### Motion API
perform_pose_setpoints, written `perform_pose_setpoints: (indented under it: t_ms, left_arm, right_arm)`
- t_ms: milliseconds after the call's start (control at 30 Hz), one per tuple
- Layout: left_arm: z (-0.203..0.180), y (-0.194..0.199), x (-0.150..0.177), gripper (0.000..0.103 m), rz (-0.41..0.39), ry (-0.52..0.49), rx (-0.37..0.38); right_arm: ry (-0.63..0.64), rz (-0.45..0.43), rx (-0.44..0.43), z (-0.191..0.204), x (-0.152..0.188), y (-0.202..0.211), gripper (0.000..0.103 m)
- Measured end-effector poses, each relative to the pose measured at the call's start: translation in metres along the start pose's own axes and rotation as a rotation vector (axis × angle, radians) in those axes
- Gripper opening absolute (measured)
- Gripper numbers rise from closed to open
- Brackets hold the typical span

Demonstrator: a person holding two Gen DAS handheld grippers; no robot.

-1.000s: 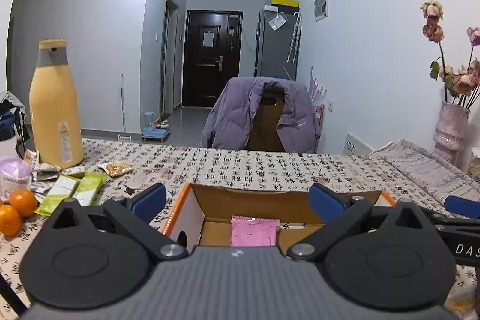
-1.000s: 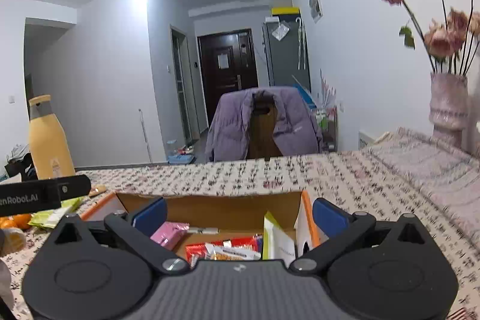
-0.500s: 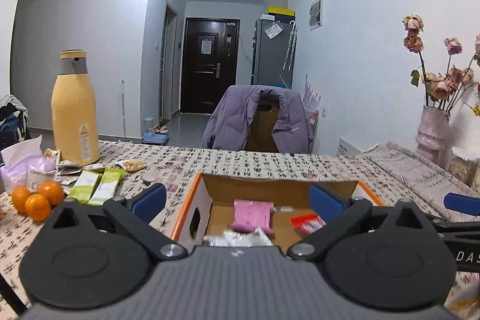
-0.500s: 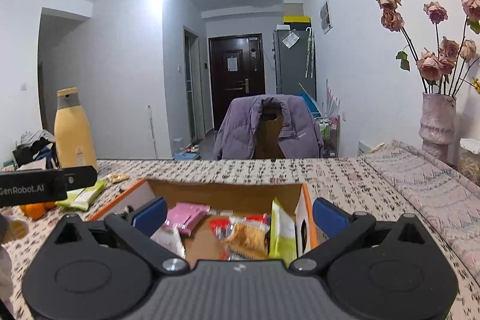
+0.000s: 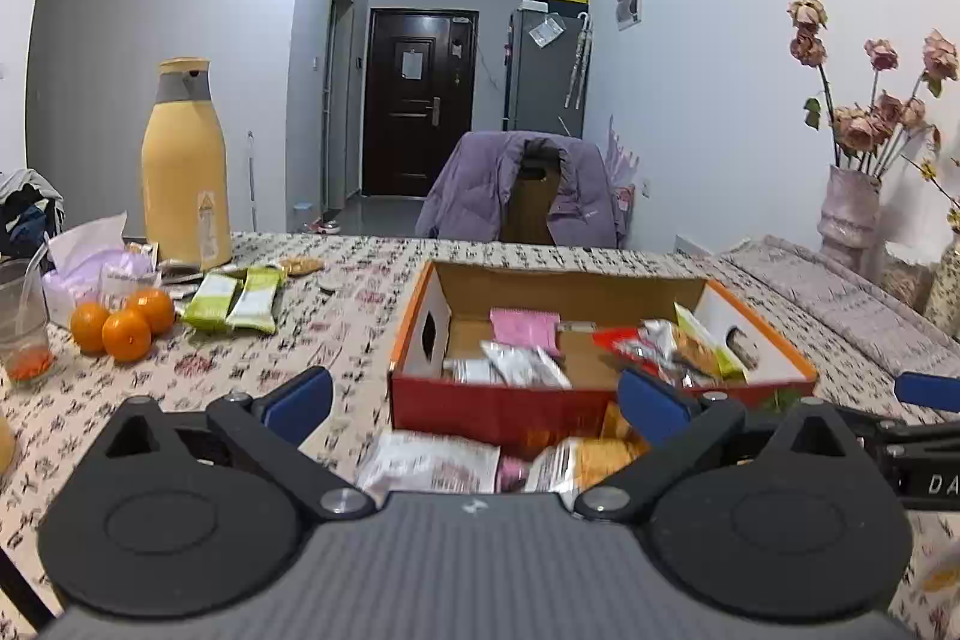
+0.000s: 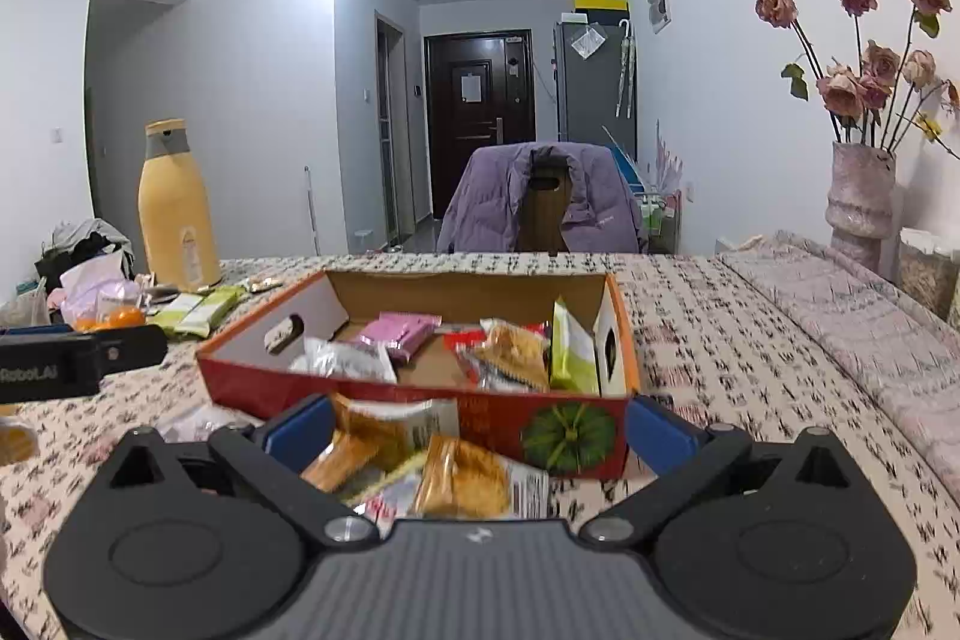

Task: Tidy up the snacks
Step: 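Withdraw both grippers from the box back toward the snack pile, then grasp the yellow-striped long bag with the right gripper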

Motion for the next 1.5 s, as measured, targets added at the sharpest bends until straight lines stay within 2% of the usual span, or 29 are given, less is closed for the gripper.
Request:
perform_pose_setpoints:
  t_ms: [433, 700, 967, 1233, 1500]
  left_arm:
    - [-0.006, 0.026, 0.041, 0.103, 0.036, -0.018, 0.055]
    - [0.004, 0.022, 0.048, 0.103, 0.055, -0.003, 0.050]
    - [0.015, 0.021, 0.052, 0.103, 0.064, 0.018, 0.041]
    - [0.022, 0.020, 0.057, 0.103, 0.076, 0.027, 0.039]
    - [0.020, 0.018, 0.062, 0.103, 0.088, 0.036, 0.055]
  right_arm:
    - [0.002, 0.055, 0.001, 0.001, 0.037, 0.019, 0.103]
    - [-0.004, 0.105, -0.001, 0.005, 0.050, 0.010, 0.103]
    - [-0.018, 0.145, -0.008, 0.023, 0.048, -0.013, 0.103]
    - [-0.035, 0.195, 0.046, 0.035, 0.051, -0.043, 0.103]
    - [0.007, 0.209, 0.054, 0.030, 0.061, -0.035, 0.103]
Point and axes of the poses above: each gripper's, at about its wrist camera, not at the fingertips, and y roughly against the way its jaws point, z to its left, x to its underside, the point moved 7 cm from there along -y, roughly the way its jaws point, and after that the axes turned 5 degrees about -y, right-handed, at the moved point
